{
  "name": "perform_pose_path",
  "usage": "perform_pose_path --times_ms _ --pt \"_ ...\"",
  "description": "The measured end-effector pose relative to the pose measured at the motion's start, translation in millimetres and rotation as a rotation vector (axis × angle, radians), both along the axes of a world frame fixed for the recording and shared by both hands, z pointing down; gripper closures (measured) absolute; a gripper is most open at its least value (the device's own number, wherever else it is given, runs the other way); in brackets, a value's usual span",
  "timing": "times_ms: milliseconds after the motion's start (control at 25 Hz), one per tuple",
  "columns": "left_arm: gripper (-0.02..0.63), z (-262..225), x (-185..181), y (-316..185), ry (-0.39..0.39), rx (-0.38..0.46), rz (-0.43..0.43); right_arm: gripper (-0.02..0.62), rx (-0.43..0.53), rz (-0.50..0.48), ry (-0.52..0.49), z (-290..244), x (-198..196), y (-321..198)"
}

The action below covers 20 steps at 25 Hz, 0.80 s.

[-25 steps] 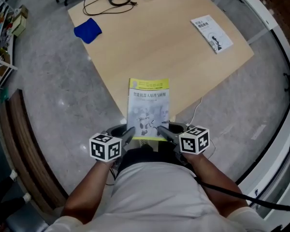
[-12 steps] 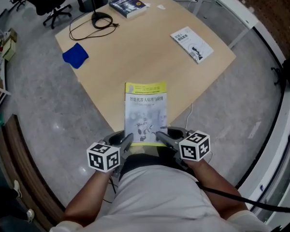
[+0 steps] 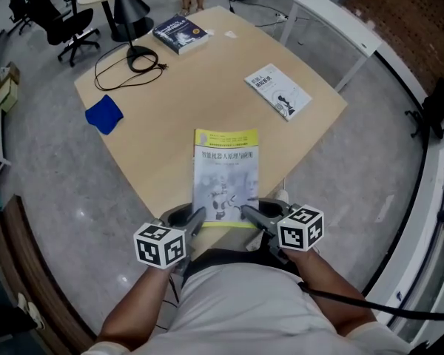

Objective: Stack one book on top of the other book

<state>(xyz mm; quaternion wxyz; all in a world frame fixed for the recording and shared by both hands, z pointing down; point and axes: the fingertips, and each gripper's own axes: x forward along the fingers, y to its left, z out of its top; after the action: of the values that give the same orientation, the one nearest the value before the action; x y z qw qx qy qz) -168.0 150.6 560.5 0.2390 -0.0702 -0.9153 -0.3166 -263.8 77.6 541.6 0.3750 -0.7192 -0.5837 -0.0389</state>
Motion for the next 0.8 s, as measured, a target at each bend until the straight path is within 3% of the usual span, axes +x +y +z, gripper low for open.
perform_pose_path --times_ms 400,800 --pt "0.48 3 -45 1 0.028 -0.012 -0.17 0.485 -0.031 -0.133 0.049 8 -55 16" --pt "0.484 -3 -229 -17 0.035 -0.027 -0.383 0.491 -0.062 -0.329 0.051 0 -247 18"
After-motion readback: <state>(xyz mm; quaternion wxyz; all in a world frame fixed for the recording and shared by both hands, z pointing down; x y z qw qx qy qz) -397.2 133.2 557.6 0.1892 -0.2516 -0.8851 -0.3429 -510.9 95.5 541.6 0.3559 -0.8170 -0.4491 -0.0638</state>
